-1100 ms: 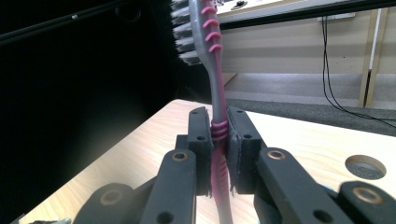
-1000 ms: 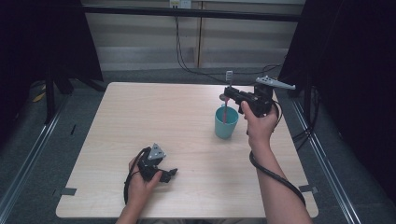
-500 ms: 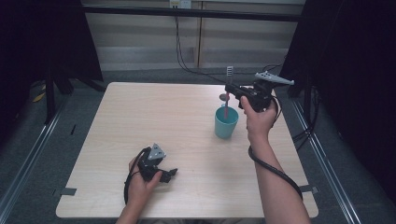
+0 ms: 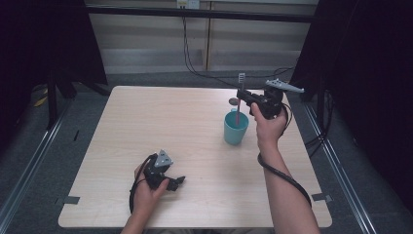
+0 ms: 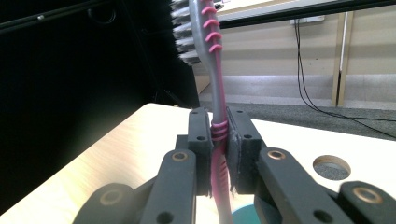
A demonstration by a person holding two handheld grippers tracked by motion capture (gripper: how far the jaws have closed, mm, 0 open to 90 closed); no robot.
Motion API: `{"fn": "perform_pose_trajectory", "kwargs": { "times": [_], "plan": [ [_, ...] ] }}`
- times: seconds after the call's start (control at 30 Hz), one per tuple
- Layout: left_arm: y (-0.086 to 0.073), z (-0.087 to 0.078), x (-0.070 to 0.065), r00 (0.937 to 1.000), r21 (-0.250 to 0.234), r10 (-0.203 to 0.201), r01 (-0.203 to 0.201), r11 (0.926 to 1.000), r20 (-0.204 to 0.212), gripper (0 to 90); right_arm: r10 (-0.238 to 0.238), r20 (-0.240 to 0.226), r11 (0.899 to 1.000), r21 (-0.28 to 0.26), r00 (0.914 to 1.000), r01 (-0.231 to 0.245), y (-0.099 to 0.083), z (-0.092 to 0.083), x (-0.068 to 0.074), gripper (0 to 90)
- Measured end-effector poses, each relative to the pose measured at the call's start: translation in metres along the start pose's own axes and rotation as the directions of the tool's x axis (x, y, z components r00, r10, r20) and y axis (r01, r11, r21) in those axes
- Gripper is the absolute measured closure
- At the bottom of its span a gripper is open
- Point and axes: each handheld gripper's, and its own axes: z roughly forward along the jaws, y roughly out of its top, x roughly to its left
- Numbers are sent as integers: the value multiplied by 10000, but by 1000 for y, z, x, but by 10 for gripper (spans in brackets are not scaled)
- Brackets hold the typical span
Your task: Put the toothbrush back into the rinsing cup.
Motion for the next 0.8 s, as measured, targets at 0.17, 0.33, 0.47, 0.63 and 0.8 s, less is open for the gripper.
{"fn": "perform_pose_trajectory", "kwargs": {
  "times": [0.17, 0.33, 0.47, 0.63, 0.8],
  "plan": [
    [0, 0, 0, 10000, 41, 17, -17, 10000, 26, 151, -5, 49, 10000, -40, 10000, 6, -3, 5, -3, 812],
    [0, 0, 0, 10000, 48, 24, -24, 10000, 62, 151, -23, 115, 10000, 35, 9999, 22, -8, 11, -6, 811],
    [0, 0, 0, 9999, 23, 60, -60, 10000, 92, 151, -74, 228, 9999, 113, 9997, 71, -11, 12, -8, 812],
    [0, 0, -1, 9999, 20, 10, -11, 10000, 131, 151, -115, 383, 9998, 191, 9992, 108, -18, 14, -12, 811],
    [0, 0, -1, 9999, 8, -3, 3, 10000, 128, 151, -113, 518, 9997, 237, 9986, 100, -25, 15, -17, 811]
  ]
}}
